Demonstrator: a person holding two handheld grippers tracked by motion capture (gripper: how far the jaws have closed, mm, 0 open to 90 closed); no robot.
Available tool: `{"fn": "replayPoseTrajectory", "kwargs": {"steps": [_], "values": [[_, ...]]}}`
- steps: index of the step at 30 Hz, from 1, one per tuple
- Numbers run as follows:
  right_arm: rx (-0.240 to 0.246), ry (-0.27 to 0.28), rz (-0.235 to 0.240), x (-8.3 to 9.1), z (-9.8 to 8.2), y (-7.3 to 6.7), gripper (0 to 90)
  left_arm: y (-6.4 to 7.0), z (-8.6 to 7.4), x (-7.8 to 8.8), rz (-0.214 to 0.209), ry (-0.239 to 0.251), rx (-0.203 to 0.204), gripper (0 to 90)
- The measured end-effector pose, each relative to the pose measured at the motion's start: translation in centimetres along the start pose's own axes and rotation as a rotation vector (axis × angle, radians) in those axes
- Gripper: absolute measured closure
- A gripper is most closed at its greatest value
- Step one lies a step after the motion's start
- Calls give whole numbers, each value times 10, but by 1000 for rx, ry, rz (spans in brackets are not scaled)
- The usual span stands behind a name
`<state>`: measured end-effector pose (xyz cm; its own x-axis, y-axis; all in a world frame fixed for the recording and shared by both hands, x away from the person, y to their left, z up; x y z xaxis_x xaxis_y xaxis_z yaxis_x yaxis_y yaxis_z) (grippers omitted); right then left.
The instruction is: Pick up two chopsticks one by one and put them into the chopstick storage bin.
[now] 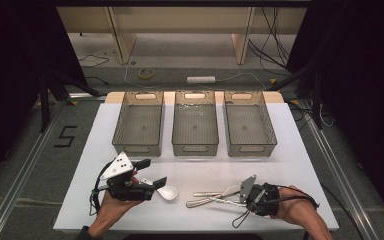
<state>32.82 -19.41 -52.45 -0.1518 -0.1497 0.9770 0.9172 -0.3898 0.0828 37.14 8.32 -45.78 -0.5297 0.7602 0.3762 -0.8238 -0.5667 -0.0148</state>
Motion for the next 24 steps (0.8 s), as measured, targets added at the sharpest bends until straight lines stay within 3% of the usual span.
{"fn": "replayPoseTrajectory", "kwargs": {"steps": [3, 4, 5, 7, 8, 10, 16, 24], "values": [[11, 15, -9, 2, 10, 0, 863, 12, -6, -12, -42, -68, -55, 155], [26, 19, -14, 2, 13, 0, 863, 12, -6, -12, -42, -68, -55, 156], [33, 28, -15, 3, 17, 0, 863, 22, -10, -20, -71, -113, -95, 157], [42, 28, -18, 5, 24, -1, 863, 31, -13, -27, -94, -154, -143, 159], [55, 30, -23, 5, 27, -1, 863, 31, -13, -27, -94, -154, -143, 161], [65, 29, -24, 7, 33, -3, 863, 39, -16, -32, -113, -186, -180, 163], [105, 44, -25, 9, 49, -9, 863, 56, -21, -44, -172, -239, -230, 183], [159, 50, -25, 11, 69, -21, 863, 67, -27, -51, -234, -285, -281, 294]]}}
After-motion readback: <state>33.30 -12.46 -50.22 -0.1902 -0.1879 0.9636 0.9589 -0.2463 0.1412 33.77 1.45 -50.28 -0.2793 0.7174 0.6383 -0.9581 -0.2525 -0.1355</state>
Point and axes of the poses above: each handheld gripper's, and its own axes: x roughly backward along the jaws, z roughly out of its top, y roughly to its right, the point moved 10 cm from there along -x, roughly forward along the jaws, and after that the axes turned 12 degrees about -x, right-handed, at the moved point
